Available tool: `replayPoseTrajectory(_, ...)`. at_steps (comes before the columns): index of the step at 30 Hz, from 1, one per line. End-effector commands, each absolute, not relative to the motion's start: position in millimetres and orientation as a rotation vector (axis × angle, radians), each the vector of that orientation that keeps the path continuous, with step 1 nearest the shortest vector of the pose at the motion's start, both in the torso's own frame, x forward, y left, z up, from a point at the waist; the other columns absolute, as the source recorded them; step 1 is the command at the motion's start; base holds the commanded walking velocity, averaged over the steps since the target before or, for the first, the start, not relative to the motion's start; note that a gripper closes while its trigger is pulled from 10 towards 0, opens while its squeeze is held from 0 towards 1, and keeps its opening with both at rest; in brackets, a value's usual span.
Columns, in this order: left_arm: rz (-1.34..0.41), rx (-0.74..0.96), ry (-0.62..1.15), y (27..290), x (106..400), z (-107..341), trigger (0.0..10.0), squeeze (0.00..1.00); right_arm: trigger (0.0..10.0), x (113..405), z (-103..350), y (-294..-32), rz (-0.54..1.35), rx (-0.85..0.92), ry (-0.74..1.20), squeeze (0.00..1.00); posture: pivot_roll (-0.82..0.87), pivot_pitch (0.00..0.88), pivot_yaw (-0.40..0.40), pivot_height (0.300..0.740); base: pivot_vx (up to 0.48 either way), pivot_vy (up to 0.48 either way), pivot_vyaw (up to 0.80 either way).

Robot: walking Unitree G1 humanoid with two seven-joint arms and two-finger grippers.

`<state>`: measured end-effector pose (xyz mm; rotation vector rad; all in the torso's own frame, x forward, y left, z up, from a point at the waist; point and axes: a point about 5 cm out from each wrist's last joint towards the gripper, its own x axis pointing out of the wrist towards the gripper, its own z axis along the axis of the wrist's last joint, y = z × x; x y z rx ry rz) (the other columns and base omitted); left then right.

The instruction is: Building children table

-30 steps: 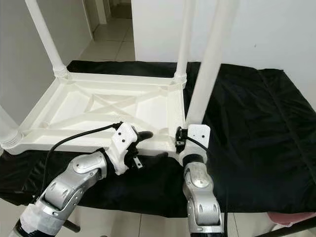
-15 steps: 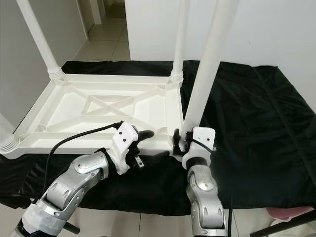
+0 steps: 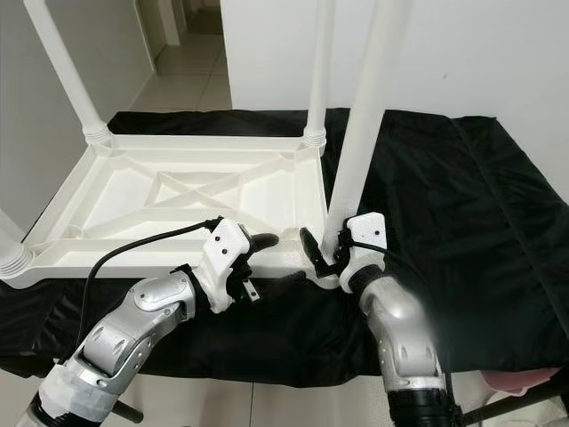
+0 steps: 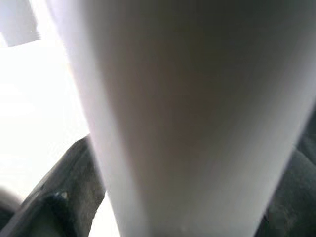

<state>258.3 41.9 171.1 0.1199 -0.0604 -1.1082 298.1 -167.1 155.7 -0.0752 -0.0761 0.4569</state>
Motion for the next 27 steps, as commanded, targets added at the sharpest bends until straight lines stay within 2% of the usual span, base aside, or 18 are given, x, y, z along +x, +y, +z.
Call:
replayPoseTrajectory(1,-1.166,0.138,-0.057,37.6,253.0,169.6,10.0,0.0,2.4,305.7,158.3,-164.5,0.566,-0.061,-0.083,0.0,-0.09,0.053,0.033,0.74,0.0,0.0,0.0)
replayPoseTrajectory(2,-1.166,0.138,-0.057,37.6,253.0,169.6,10.0,0.0,2.4,305.7,158.3,-164.5,0.566,-0.061,-0.083,0.0,-0.09,0.053,0.033,0.74,0.0,0.0,0.0)
replayPoseTrajectory(3,-1.156,0.138,-0.063,37.6,254.1,170.8,10.0,0.0,0.0,308.1,157.4,-165.4,0.606,-0.068,-0.069,0.0,-0.08,0.055,0.032,0.74,0.0,0.0,0.0)
replayPoseTrajectory(11,-1.144,0.132,-0.068,39.0,254.0,173.2,10.0,0.0,0.0,307.9,151.1,-170.4,0.65,-0.074,-0.037,0.0,-0.07,0.065,0.024,0.74,0.0,0.0,0.0)
replayPoseTrajectory(13,-1.137,0.128,-0.061,39.8,252.3,171.4,10.0,0.0,10.0,305.3,145.4,-174.1,0.622,-0.065,-0.013,0.0,-0.07,0.072,0.017,0.74,0.0,0.0,0.0)
replayPoseTrajectory(18,-1.134,0.124,-0.055,40.6,250.4,169.8,10.0,0.0,10.0,303.0,141.9,-176.1,0.568,-0.042,-0.012,0.0,-0.08,0.075,0.016,0.74,0.0,0.0,0.0)
replayPoseTrajectory(23,-1.127,0.117,-0.054,39.5,252.8,168.6,10.0,0.0,10.0,297.9,134.6,-178.4,0.379,-0.055,0.011,0.0,-0.09,0.069,0.012,0.74,0.0,0.0,0.0)
replayPoseTrajectory(27,-1.125,0.116,-0.055,38.6,253.8,168.6,10.0,0.0,10.0,295.7,131.3,-176.5,0.329,-0.042,0.029,0.0,-0.1,0.065,0.009,0.74,0.0,0.0,0.0)
